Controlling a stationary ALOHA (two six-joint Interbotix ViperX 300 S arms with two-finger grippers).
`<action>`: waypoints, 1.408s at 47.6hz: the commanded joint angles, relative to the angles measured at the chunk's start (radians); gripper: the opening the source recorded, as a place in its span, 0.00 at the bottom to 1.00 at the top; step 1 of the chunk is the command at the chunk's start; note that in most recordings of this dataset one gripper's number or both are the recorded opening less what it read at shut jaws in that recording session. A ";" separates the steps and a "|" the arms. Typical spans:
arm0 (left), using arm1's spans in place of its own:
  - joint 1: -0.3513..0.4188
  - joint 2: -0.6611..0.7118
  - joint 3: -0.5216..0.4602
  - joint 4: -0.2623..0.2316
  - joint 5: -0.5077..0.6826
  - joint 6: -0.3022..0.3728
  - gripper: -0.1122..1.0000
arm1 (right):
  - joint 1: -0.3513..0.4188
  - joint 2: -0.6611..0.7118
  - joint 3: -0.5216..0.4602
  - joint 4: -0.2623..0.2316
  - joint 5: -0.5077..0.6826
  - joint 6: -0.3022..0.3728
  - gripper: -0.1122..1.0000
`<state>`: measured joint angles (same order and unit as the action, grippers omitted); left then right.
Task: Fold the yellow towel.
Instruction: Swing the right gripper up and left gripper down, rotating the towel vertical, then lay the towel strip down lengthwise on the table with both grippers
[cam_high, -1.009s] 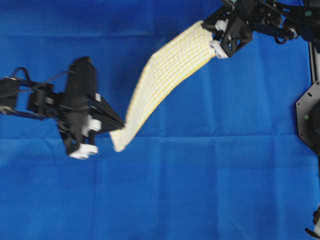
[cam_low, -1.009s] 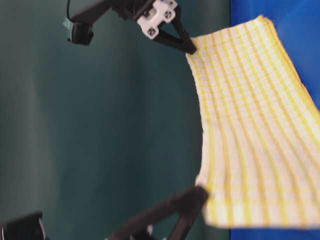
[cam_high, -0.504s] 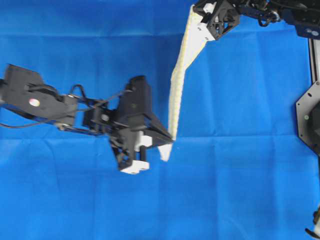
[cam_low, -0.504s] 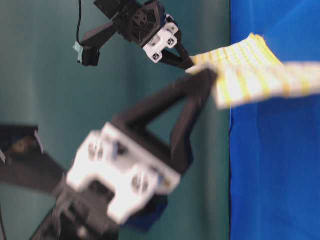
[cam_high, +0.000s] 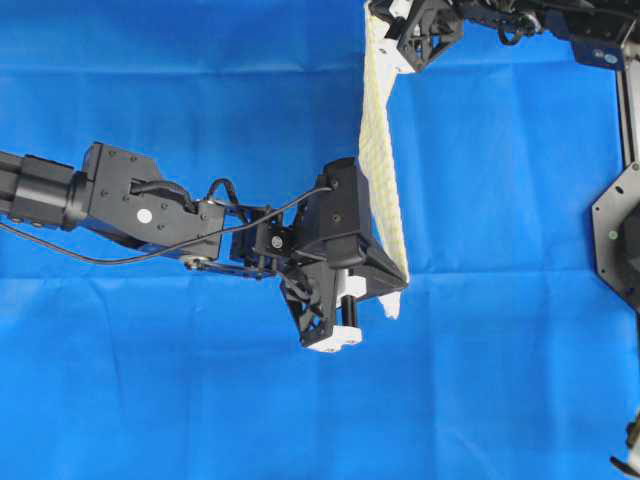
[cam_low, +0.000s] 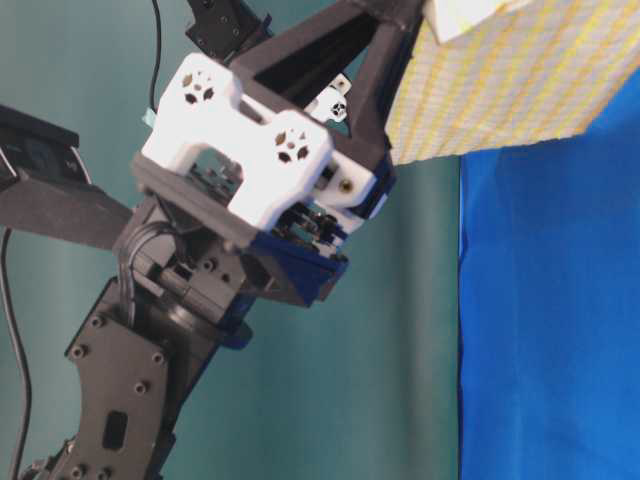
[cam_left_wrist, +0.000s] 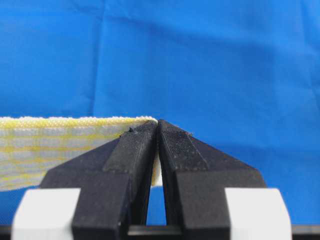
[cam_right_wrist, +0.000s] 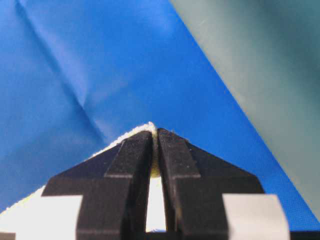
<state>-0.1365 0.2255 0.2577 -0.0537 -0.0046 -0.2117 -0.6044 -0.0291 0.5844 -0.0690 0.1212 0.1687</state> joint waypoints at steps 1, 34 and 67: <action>-0.041 -0.020 -0.031 0.002 -0.011 0.002 0.12 | -0.014 -0.012 -0.031 -0.005 -0.018 0.000 0.14; -0.061 -0.026 0.020 0.003 -0.043 0.005 0.12 | 0.026 0.006 -0.048 -0.005 -0.025 -0.002 0.14; -0.094 -0.149 0.341 -0.005 -0.236 -0.006 0.12 | 0.129 0.218 -0.239 -0.005 -0.005 -0.002 0.14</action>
<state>-0.2056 0.1150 0.5967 -0.0568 -0.2255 -0.2163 -0.4725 0.1963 0.3774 -0.0721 0.1227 0.1687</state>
